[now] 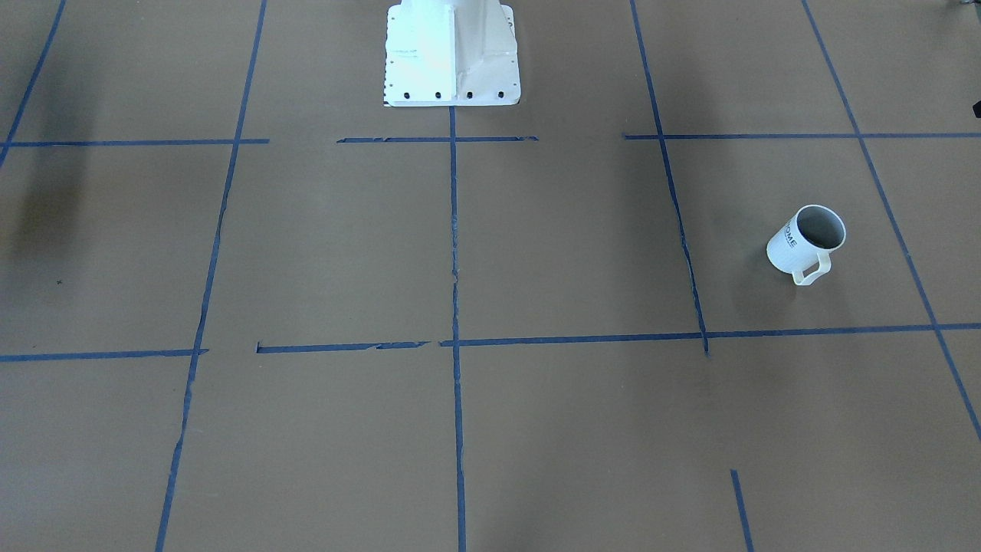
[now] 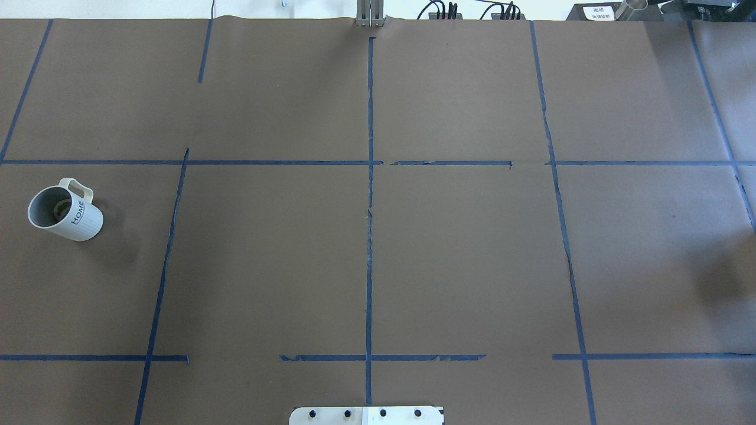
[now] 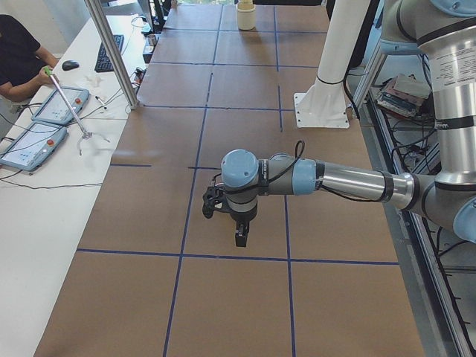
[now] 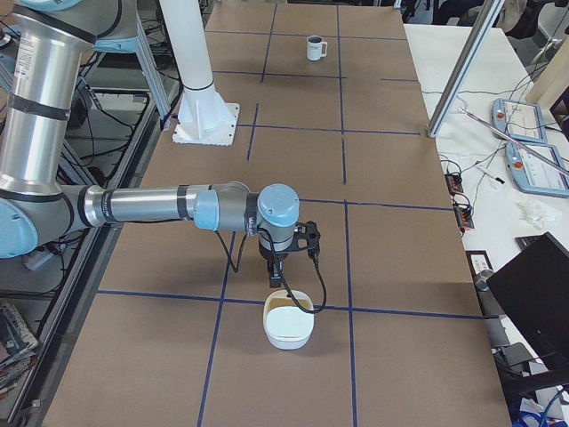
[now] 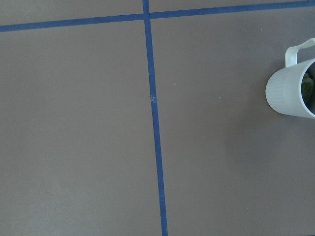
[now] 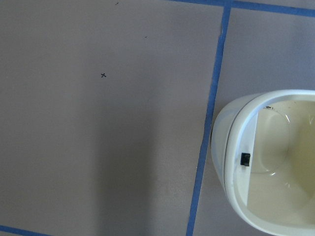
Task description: Left arm hands cup to right arm to dump lemon
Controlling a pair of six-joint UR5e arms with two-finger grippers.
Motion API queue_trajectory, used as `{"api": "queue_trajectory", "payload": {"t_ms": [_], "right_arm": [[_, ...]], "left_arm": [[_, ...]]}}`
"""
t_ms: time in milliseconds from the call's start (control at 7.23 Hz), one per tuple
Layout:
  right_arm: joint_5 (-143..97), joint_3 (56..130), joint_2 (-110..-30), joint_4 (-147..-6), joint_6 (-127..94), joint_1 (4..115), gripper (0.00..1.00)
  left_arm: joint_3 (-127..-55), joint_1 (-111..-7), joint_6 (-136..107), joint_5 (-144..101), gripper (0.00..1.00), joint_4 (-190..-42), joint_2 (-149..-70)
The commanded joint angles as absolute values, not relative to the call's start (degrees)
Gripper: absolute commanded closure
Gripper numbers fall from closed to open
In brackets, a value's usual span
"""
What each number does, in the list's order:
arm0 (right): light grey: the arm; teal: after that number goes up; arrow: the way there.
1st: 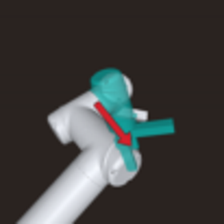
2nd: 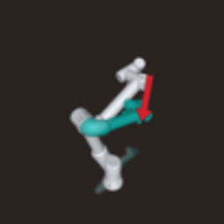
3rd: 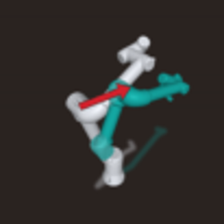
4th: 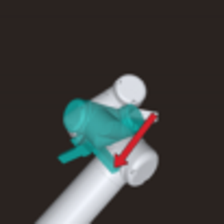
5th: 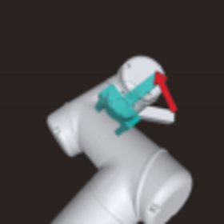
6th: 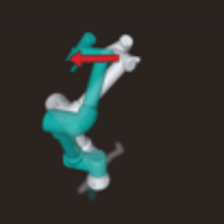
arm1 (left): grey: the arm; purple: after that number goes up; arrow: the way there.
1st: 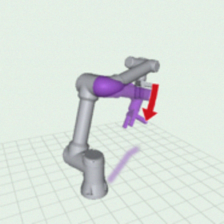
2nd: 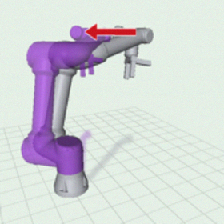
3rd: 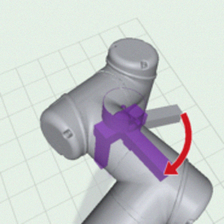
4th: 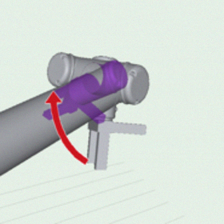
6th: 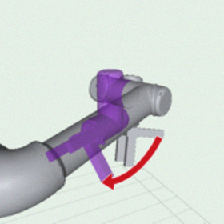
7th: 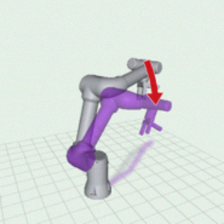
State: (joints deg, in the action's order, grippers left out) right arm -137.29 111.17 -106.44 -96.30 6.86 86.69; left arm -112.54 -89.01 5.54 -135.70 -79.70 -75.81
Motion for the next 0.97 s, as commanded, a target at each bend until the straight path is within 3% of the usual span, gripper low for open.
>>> {"api": "queue_trajectory", "payload": {"t_ms": [0, 830], "right_arm": [[-137.4, 111.2, -106.4, -96.2, 6.9, 87.1, 0.00], [-137.3, 112.0, -106.3, -96.2, 6.8, 87.9, 0.00]], "left_arm": [[-112.6, -88.4, 5.9, -135.5, 0.00, -80.3, -76.5], [-112.3, -88.3, 5.7, -135.6, 0.00, -80.6, -76.3]]}}
